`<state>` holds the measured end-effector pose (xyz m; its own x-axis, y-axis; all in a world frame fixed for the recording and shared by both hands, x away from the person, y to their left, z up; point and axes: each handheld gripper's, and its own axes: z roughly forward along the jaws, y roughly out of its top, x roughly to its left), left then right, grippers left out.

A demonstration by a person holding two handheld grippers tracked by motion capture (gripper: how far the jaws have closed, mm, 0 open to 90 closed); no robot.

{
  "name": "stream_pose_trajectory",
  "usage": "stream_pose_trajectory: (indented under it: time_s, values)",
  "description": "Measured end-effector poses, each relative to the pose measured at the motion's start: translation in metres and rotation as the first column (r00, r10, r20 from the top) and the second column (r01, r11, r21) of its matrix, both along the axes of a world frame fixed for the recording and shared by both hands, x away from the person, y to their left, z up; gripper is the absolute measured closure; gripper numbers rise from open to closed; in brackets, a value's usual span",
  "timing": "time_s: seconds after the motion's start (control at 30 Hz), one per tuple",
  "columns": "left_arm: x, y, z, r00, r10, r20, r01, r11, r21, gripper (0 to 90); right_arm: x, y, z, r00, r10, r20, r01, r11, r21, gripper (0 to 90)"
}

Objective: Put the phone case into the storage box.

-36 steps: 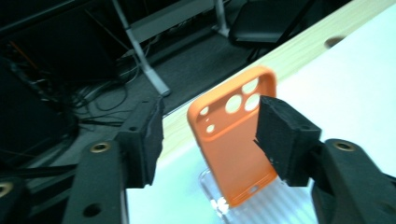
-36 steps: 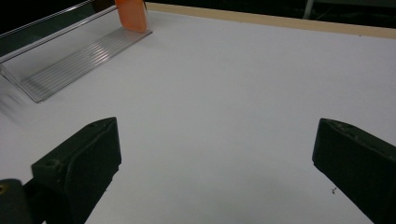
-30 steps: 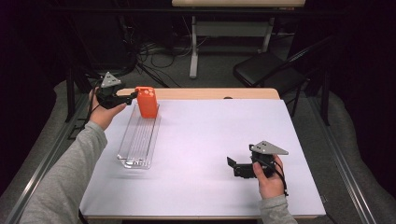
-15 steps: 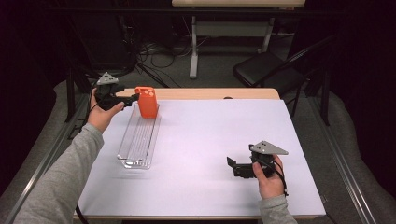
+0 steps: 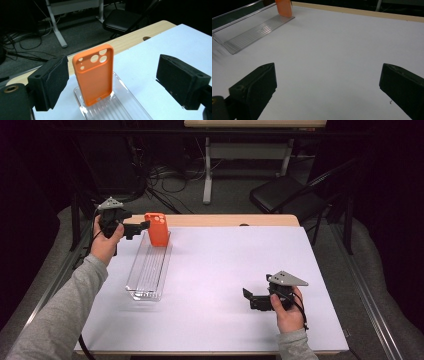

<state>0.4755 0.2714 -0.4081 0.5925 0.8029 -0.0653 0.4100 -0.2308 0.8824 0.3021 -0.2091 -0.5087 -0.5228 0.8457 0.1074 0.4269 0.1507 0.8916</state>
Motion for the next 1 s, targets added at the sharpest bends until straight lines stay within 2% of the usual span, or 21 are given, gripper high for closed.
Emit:
stream_pose_trajectory:
  time_s: [0.1,0.23,0.37,0.63,0.87,1.0]
  values:
    - [-0.004,-0.001,0.003,0.9999,-0.01,-0.002,0.01,0.9998,-0.014,10.3,0.0,0.0,0.0,1.0,0.004,0.001,-0.004,1.0,0.002,0.7]
    - [-0.01,-0.003,0.008,0.9996,-0.029,-0.003,0.029,0.9984,-0.049,4.5,0.001,0.0,0.0,0.9999,0.012,0.001,-0.012,0.9999,0.001,0.7]
    - [-0.017,-0.005,0.012,0.9992,-0.039,-0.005,0.038,0.9965,-0.075,4.3,0.001,-0.001,0.0,0.9999,0.014,0.003,-0.014,0.9999,0.002,0.7]
    - [-0.033,-0.016,0.019,0.995,-0.097,-0.022,0.097,0.9952,-0.017,4.3,-0.001,-0.001,0.002,0.9998,0.019,0.008,-0.019,0.9998,0.009,0.3]
    - [-0.047,-0.023,0.024,0.9901,-0.137,-0.03,0.137,0.9905,-0.012,4.3,-0.003,-0.002,0.007,0.9996,0.028,0.011,-0.028,0.9996,0.002,0.0]
    - [-0.057,-0.023,0.025,0.9898,-0.142,-0.017,0.141,0.9898,-0.018,4.4,-0.004,-0.001,0.01,0.9993,0.035,0.011,-0.034,0.9994,-0.002,0.0]
